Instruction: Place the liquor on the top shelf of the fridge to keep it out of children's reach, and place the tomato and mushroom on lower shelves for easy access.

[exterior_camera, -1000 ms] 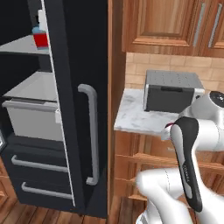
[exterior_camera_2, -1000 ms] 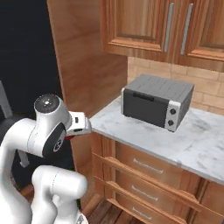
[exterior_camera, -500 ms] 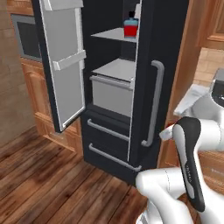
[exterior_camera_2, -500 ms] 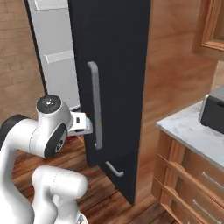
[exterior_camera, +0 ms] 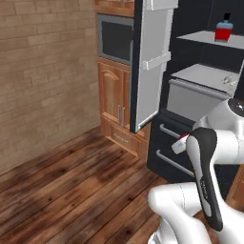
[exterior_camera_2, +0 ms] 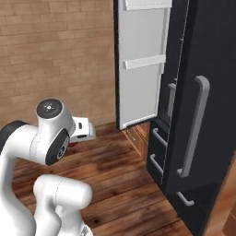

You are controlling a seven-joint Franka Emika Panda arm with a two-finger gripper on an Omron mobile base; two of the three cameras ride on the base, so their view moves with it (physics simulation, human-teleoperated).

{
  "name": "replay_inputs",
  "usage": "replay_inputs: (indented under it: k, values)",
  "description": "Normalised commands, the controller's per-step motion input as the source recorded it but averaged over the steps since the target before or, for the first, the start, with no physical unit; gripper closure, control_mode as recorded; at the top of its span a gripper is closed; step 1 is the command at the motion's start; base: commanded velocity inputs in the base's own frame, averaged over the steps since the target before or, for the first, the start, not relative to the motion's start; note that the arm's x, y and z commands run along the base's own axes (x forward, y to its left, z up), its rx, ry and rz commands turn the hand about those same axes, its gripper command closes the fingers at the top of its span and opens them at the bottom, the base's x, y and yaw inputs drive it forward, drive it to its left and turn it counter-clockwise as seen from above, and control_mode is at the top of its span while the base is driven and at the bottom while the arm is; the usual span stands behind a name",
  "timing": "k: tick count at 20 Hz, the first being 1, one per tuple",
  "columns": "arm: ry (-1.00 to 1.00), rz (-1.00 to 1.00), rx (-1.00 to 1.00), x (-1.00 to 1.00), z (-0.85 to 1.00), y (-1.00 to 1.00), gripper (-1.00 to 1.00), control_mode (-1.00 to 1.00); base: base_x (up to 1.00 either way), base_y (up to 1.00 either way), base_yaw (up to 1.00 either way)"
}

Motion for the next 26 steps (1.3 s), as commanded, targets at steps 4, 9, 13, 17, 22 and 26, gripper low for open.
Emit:
replay_inputs:
  k: [4,9,13,17,22,26]
  values:
    - [0.0,0.0,0.0,0.0,0.0,0.0,1.0,1.0,0.39,0.49,-0.11]
    - [0.0,0.0,0.0,0.0,0.0,0.0,1.0,1.0,0.33,0.36,-0.52]
    - [0.0,0.0,0.0,0.0,0.0,0.0,1.0,1.0,0.34,0.26,-0.73]
    - [0.0,0.0,0.0,0.0,0.0,0.0,1.0,1.0,0.38,0.37,-0.7]
    - [0.0,0.0,0.0,0.0,0.0,0.0,1.0,1.0,0.41,0.56,-0.61]
    - [0.0,0.0,0.0,0.0,0.0,0.0,1.0,1.0,0.38,0.72,-0.49]
